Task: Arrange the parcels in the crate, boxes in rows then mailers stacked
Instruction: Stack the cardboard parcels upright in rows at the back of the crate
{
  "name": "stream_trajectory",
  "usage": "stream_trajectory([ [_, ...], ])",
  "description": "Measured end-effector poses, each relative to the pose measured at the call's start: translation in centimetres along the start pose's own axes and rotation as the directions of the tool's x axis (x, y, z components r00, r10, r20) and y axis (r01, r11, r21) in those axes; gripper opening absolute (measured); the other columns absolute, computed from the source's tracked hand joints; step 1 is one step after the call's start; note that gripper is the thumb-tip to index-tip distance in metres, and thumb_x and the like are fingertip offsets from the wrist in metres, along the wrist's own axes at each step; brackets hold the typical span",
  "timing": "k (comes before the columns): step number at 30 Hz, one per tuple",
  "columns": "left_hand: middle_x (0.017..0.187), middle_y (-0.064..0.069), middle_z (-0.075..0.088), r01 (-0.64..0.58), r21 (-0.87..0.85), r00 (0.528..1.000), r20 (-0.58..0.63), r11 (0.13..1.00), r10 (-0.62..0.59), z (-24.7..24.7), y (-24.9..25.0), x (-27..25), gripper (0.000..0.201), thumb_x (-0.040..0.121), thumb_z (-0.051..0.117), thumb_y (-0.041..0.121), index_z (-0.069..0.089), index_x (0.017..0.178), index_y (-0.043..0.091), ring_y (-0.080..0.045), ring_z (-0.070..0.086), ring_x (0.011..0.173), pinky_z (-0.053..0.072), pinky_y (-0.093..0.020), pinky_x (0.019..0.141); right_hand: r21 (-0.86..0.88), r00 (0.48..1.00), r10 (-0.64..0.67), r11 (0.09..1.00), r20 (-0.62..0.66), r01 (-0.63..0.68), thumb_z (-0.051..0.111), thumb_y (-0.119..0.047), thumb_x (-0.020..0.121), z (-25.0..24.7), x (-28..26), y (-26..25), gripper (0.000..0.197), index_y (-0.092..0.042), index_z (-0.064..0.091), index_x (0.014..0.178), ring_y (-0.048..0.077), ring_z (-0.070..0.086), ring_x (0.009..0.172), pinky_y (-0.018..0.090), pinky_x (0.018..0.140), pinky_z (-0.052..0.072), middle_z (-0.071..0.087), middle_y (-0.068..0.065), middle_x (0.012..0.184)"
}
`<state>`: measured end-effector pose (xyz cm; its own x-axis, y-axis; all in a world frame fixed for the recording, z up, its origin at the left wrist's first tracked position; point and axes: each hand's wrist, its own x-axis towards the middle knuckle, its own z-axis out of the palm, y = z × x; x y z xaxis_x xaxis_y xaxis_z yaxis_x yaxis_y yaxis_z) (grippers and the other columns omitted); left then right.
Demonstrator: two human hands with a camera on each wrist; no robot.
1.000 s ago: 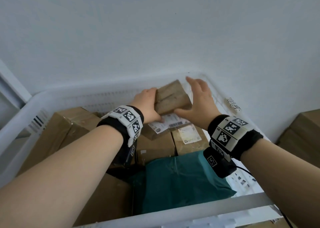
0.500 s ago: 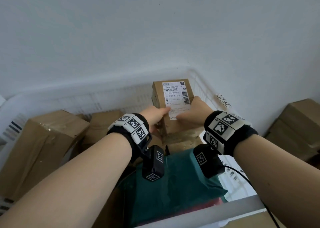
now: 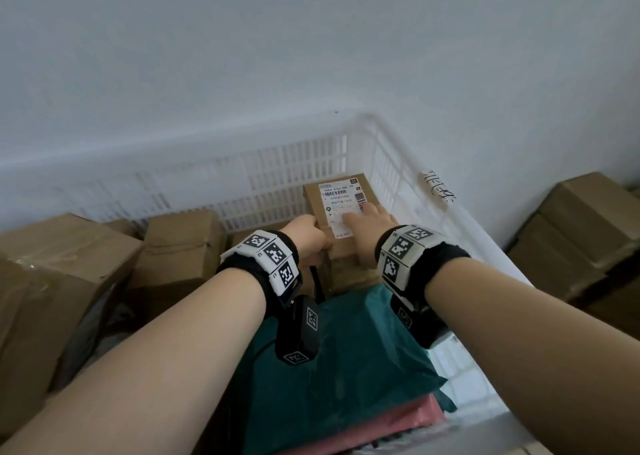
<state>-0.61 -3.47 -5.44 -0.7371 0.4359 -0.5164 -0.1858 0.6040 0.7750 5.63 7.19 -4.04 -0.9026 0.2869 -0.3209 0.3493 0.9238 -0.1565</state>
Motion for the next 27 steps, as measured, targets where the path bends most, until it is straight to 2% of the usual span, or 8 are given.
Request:
stream_trajectory([
  [4,0.121,-0.017,0.064,-0.024,0.033,1.0,-0.013,0.999,0.025,-0.2,-0.1,0.5,0.037,0.085,0.057,-0.003,0.057,0.121,0.003,-0.034,0.06,0.114,0.049,-0.046,0.099,-0.013,0.999,-0.019,1.0,0.028,0.019,0.048,-0.019,0.093,0.5,0.8,0.1,0.061,-0.018,0.024,0.148,0.038,0.011,0.144,0.05,0.118,0.015,0.011,0.017,0.156],
  [13,0.139,-0.011,0.053,-0.06,0.223,0.998,-0.008,0.973,0.064,-1.7,-0.3,-0.5,0.049,0.091,0.056,0.007,0.045,0.139,0.006,-0.027,0.053,0.125,0.045,-0.038,0.105,-0.097,0.998,0.0,0.995,0.07,0.007,0.053,-0.022,0.091,0.8,0.8,-0.2,0.075,-0.018,0.009,0.152,0.037,0.001,0.146,0.049,0.12,0.008,0.0,0.02,0.158],
  [15,0.146,-0.011,0.045,-0.055,0.358,0.994,-0.067,0.932,0.084,-3.3,-0.5,-1.8,0.05,0.095,0.052,0.014,0.04,0.143,0.006,-0.027,0.047,0.131,0.042,-0.038,0.108,-0.125,0.996,0.021,0.992,0.082,-0.01,0.061,-0.027,0.087,0.4,0.5,-0.9,0.078,-0.02,0.015,0.149,0.036,0.007,0.146,0.048,0.12,0.011,0.006,0.02,0.157],
  [18,0.149,-0.01,0.041,-0.017,0.525,0.988,-0.12,0.851,0.094,-5.7,-1.2,-4.0,0.046,0.099,0.045,0.02,0.042,0.143,0.006,-0.025,0.041,0.136,0.035,-0.033,0.112,-0.101,0.999,-0.053,0.993,0.006,0.053,0.071,-0.034,0.078,-0.5,-0.6,-3.3,0.071,-0.013,0.037,0.136,0.033,0.028,0.137,0.044,0.113,0.026,0.033,0.016,0.144],
  [21,0.139,-0.015,0.052,0.076,0.617,0.986,-0.161,0.784,0.031,-7.4,-2.6,-5.4,0.041,0.099,0.045,0.021,0.052,0.133,0.001,-0.026,0.053,0.119,0.041,-0.032,0.101,-0.064,0.965,-0.24,0.97,-0.105,0.235,0.066,-0.029,0.082,-1.0,-1.9,-6.6,0.053,-0.009,0.047,0.127,0.028,0.041,0.125,0.038,0.102,0.039,0.045,0.011,0.133],
  [23,0.118,-0.017,0.063,0.145,0.679,0.985,-0.168,0.72,-0.04,-8.1,-3.6,-5.9,0.038,0.097,0.046,0.021,0.058,0.124,-0.003,-0.025,0.056,0.099,0.046,-0.033,0.084,-0.037,0.959,-0.279,0.96,-0.049,0.277,0.06,-0.025,0.087,-1.0,-2.6,-8.6,0.038,-0.006,0.053,0.12,0.028,0.051,0.115,0.034,0.092,0.046,0.055,0.012,0.122],
  [25,0.08,-0.012,0.059,0.172,0.73,0.984,-0.162,0.661,-0.077,-8.2,-4.2,-6.6,0.036,0.097,0.044,0.019,0.06,0.117,-0.006,-0.024,0.052,0.077,0.04,-0.027,0.059,-0.026,0.964,-0.248,0.967,0.092,0.252,0.055,-0.023,0.092,-0.3,-2.7,-9.8,0.019,-0.004,0.058,0.093,0.025,0.06,0.091,0.029,0.071,0.048,0.061,0.008,0.094],
  [27,0.073,-0.011,0.05,0.202,0.753,0.979,-0.15,0.626,-0.135,-8.1,-4.7,-7.1,0.032,0.099,0.039,0.016,0.062,0.109,-0.003,-0.022,0.048,0.068,0.033,-0.024,0.051,-0.039,0.965,-0.197,0.978,0.172,0.207,0.052,-0.023,0.094,0.4,-2.6,-10.4,0.034,-0.009,0.045,0.065,0.02,0.051,0.064,0.026,0.054,0.04,0.047,0.003,0.067],
])
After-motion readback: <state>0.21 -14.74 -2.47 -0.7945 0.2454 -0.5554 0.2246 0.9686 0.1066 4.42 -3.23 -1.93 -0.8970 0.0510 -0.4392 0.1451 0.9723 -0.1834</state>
